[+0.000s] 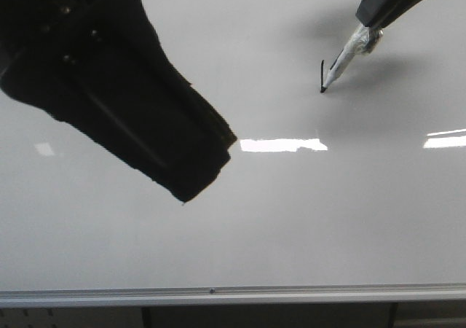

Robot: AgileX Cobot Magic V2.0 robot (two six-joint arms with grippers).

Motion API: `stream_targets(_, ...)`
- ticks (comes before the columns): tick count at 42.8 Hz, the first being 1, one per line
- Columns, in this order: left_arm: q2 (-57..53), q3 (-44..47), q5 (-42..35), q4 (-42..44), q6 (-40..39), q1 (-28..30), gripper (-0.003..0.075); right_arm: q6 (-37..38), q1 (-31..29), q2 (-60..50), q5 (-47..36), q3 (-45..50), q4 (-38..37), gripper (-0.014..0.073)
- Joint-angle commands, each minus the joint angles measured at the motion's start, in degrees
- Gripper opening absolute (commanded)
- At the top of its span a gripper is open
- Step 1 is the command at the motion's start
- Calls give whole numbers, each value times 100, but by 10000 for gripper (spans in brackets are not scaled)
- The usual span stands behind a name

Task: Write number 0 on whiteboard

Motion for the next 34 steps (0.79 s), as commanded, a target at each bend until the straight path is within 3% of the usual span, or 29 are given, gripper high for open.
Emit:
stream_targets(1, -178, -180, 10, -311, -15, -42, -20, -52, -39, -106, -241, -193, 41, -68)
stream_targets(24, -178, -180, 10, -311, -15, -42, -20, 591, -39, -72, -251, -154, -1144, -59)
stream_targets(34, -178, -180, 10, -311, -15, -42, -20, 716, -39, -265, -574, -184, -1316, -59)
